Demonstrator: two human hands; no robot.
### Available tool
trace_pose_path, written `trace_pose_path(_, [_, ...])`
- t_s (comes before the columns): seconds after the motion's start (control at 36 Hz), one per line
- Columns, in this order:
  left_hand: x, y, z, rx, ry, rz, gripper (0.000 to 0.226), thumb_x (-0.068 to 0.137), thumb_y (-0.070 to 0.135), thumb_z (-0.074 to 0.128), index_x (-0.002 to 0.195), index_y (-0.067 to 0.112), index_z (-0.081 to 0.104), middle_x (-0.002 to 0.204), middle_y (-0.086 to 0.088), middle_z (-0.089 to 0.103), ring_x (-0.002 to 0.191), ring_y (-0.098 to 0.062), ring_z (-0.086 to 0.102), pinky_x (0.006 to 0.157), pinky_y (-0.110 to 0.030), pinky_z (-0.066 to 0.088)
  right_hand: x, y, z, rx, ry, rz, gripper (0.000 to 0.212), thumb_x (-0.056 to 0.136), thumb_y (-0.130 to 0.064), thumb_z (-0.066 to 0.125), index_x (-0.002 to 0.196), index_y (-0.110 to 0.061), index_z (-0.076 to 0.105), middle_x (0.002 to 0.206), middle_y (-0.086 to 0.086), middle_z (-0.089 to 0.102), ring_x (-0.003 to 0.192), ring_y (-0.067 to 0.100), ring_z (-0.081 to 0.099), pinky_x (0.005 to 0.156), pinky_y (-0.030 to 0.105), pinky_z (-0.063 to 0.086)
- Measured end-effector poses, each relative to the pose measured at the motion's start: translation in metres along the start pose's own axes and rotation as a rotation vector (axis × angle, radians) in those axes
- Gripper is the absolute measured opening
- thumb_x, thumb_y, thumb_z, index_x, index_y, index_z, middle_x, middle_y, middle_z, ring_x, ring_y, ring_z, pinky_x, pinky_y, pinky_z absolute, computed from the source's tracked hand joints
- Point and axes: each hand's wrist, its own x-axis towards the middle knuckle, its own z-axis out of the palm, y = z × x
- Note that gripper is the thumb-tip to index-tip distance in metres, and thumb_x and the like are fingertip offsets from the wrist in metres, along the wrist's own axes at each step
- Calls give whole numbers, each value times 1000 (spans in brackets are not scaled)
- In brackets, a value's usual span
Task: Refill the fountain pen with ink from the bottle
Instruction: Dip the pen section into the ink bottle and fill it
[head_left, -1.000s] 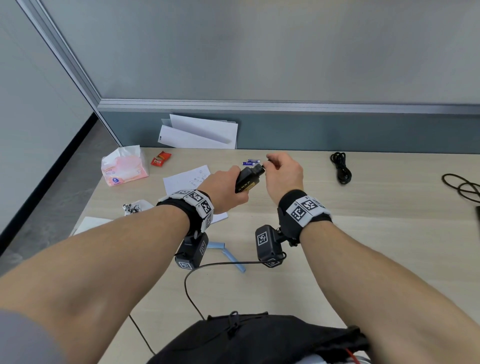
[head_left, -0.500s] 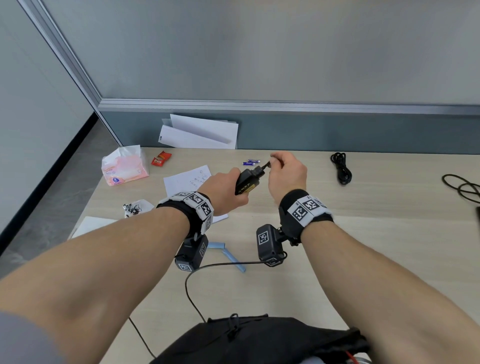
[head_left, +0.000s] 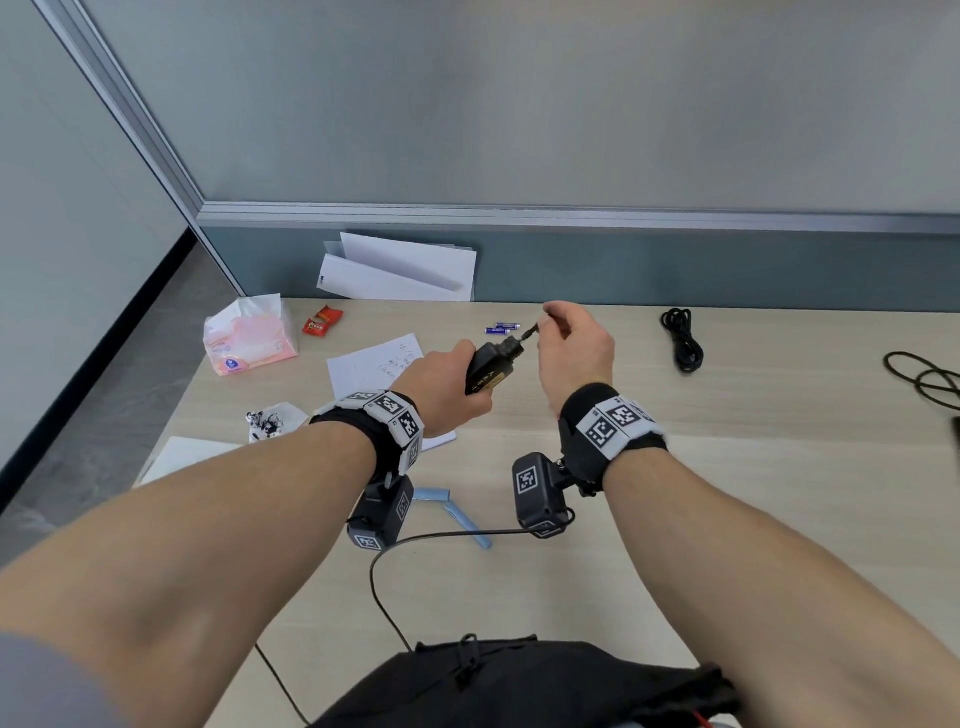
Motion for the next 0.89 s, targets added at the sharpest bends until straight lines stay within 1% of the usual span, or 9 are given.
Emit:
trace_pose_path(0.11, [0, 2, 0, -3, 8, 0, 30, 83, 40, 59, 95, 20, 40, 70, 4, 54, 60, -12, 53, 49, -26, 37, 1, -1, -2, 18, 1, -1, 23, 92, -17, 56, 112, -18, 66, 100, -8, 66, 91, 6, 60, 84, 17, 46])
trace_pose_path(0.17, [0, 2, 0, -8, 7, -4, 30, 83, 40, 59, 96, 20, 40, 70, 3, 54, 60, -13, 53, 48, -26, 36, 1, -2, -2, 30, -4, -1, 23, 92, -17, 57, 113, -18, 66, 98, -10, 65, 90, 4, 60, 82, 14, 45])
trace_pose_path(0.28, [0, 4, 1, -2, -3, -4, 32, 84, 39, 59, 100, 17, 43, 72, 2, 55, 62, -16, 54, 51, -28, 40, 1, -1, -1, 37, -9, -7, 25, 91, -15, 58, 115, -17, 65, 92, -14, 61, 82, -5, 57, 71, -1, 38])
trace_pose_path(0.42, [0, 3, -1, 1, -13, -9, 33, 84, 39, 59, 102, 16, 43, 76, -1, 58, 65, -19, 57, 57, -31, 45, 2, -1, -1, 29, -17, -2, 24, 91, -15, 59, 114, -17, 66, 93, -13, 62, 83, -3, 57, 72, 2, 39])
trace_pose_path(0.56, [0, 3, -1, 3, -14, -12, 34, 84, 39, 59, 104, 16, 44, 79, -3, 60, 68, -21, 59, 61, -33, 50, 3, -1, 0, 28, -31, -9, 23, 90, -15, 60, 112, -17, 66, 90, -14, 62, 81, -6, 57, 72, 4, 40])
trace_pose_path(0.67, [1, 3, 0, -1, -2, -3, 32, 84, 39, 59, 102, 17, 43, 74, 1, 56, 63, -17, 56, 56, -31, 46, 3, 0, 1, 37, -38, -7, 23, 89, -15, 61, 111, -18, 66, 85, -20, 60, 81, -8, 57, 71, 2, 40])
trace_pose_path(0.78, [1, 2, 0, -9, 2, 2, 32, 84, 39, 59, 101, 17, 43, 72, 3, 55, 62, -14, 55, 53, -29, 44, 2, 1, 3, 46, -48, -6, 23, 88, -15, 62, 111, -19, 67, 85, -19, 61, 83, -4, 59, 75, 9, 44])
trace_pose_path(0.89, [2, 1, 0, -12, 11, 6, 31, 83, 39, 59, 98, 19, 41, 70, 4, 54, 60, -12, 54, 50, -27, 39, 1, 1, 5, 50, -53, -5, 24, 88, -15, 63, 111, -18, 66, 85, -19, 61, 83, -1, 60, 71, 6, 43])
